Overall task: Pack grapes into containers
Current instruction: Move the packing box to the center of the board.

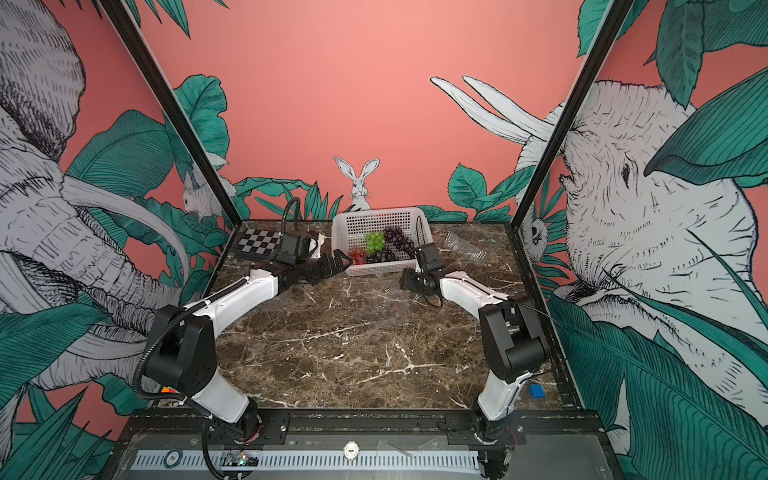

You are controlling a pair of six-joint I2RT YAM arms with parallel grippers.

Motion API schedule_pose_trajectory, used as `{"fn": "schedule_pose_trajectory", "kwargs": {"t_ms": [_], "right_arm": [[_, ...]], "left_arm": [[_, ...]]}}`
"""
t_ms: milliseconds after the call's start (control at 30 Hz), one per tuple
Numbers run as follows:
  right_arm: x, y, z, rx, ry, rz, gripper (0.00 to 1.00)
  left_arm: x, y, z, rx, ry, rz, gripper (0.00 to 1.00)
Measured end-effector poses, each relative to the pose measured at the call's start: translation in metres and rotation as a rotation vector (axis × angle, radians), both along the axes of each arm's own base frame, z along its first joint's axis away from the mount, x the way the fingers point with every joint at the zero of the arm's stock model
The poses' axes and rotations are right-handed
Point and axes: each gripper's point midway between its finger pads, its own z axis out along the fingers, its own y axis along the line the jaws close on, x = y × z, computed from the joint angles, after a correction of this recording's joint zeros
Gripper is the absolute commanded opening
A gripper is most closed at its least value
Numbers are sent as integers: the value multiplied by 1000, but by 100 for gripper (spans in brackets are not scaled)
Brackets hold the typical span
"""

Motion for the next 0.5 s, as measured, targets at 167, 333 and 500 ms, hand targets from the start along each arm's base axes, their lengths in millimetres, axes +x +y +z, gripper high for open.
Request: {"fn": "schedule_pose_trajectory", "kwargs": {"t_ms": [167, 333, 500], "right_arm": [[3, 1, 27, -4, -67, 24, 71], [16, 5, 69, -14, -168, 46, 82], [53, 24, 112, 0, -271, 69, 82]], "left_arm": [[1, -2, -1, -7, 2, -6, 100], [6, -14, 11, -79, -31, -34, 99], [12, -22, 17, -119, -32, -48, 100]]}}
